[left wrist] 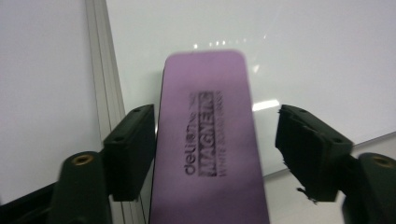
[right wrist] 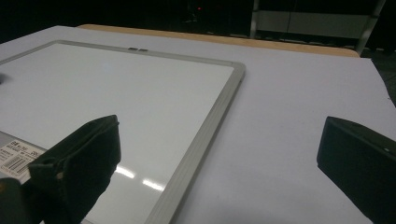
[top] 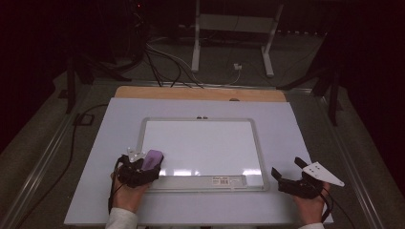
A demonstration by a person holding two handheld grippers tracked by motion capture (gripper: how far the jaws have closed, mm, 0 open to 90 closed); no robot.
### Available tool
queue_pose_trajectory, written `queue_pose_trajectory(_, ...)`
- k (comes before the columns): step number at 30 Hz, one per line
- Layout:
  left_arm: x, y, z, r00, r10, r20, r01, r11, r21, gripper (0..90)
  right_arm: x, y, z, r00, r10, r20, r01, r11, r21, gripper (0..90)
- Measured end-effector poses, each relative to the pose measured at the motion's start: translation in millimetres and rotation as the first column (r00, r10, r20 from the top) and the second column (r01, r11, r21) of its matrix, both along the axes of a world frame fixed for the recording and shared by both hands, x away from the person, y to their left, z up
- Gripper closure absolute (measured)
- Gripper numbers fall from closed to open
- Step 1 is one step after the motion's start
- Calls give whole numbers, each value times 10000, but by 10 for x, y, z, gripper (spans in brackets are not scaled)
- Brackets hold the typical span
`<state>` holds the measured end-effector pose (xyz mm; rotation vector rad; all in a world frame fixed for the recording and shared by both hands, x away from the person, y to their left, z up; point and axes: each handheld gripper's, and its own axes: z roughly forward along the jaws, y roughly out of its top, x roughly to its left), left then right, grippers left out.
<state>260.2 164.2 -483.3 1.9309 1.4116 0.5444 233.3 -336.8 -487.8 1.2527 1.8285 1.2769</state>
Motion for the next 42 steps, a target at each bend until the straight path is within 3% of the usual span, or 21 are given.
queue_pose_trajectory(3, -34, -29, 49, 9985, -447, 302, 441, 9988, 203, 305, 1, 3, -2, 10000, 9, 2, -9, 10000, -6, 2)
queue_pose_trajectory(6, -23, -37, 30, 9984, -554, 85, 549, 9974, 457, 362, 0, 9, -2, 10000, 20, -3, -20, 10000, -26, 2)
queue_pose_trajectory(9, 8, 0, -14, 9984, -504, -247, 510, 9983, 278, 397, -1, 7, 0, 10000, 16, 6, -16, 10000, -18, 2)
queue_pose_trajectory(14, 41, 74, -7, 9989, -241, -390, 237, 9997, -100, 479, -1, 3, 1, 10000, 5, 7, -5, 10000, -3, 2)
queue_pose_trajectory(23, 60, 229, -22, 9983, 107, -570, -144, 9979, -639, 490, -1, 2, 3, 10000, 7, 20, -7, 10000, -10, 2)
queue_pose_trajectory(30, 58, 343, -34, 9973, 317, -667, -416, 9875, -1520, 521, -1, 0, 3, 10000, 17, 14, -17, 10000, -5, 2)
queue_pose_trajectory(39, -22, 449, 20, 9971, 415, -632, -520, 9833, -1746, 612, -2, 1, 3, 10000, 21, 12, -21, 10000, -4, 3)
queue_pose_trajectory(42, -37, 480, 16, 9961, 542, -697, -670, 9780, -1977, 624, 0, 4, 1, 10000, 29, -3, -29, 10000, -6, 3)
